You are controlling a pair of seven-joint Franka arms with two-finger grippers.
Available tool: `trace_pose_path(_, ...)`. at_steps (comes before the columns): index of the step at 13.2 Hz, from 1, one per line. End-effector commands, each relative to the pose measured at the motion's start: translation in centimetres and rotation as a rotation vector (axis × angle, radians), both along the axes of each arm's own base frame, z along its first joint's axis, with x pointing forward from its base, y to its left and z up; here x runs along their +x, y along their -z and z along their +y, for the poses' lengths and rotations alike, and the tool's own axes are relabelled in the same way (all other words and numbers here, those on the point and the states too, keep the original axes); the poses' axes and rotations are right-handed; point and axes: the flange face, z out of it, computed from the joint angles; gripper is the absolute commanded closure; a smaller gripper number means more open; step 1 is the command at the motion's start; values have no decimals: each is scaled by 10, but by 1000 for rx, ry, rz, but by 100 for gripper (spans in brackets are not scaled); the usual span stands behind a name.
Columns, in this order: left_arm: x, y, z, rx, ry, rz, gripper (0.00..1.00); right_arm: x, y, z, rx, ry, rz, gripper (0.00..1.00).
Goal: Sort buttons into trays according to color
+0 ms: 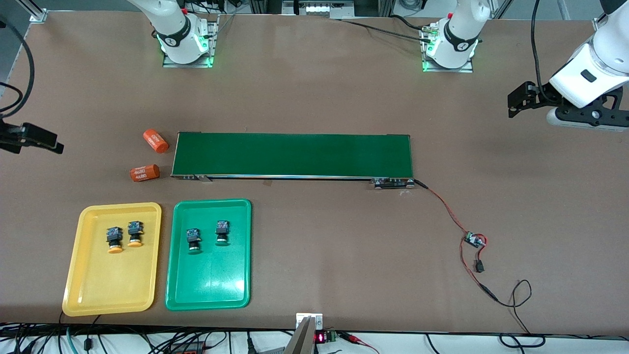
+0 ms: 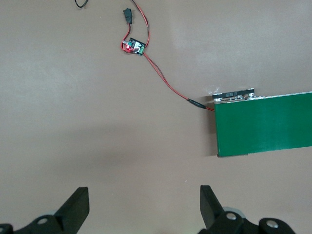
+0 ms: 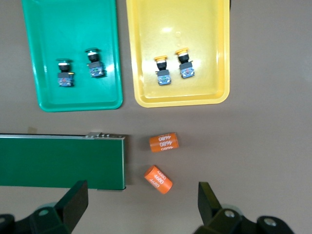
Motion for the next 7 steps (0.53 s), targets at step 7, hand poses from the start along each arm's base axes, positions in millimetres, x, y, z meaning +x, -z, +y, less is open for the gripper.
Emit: trace_pose_path(7, 0, -7, -2, 19, 10, 2, 0, -41, -13, 12, -19, 0, 11, 0)
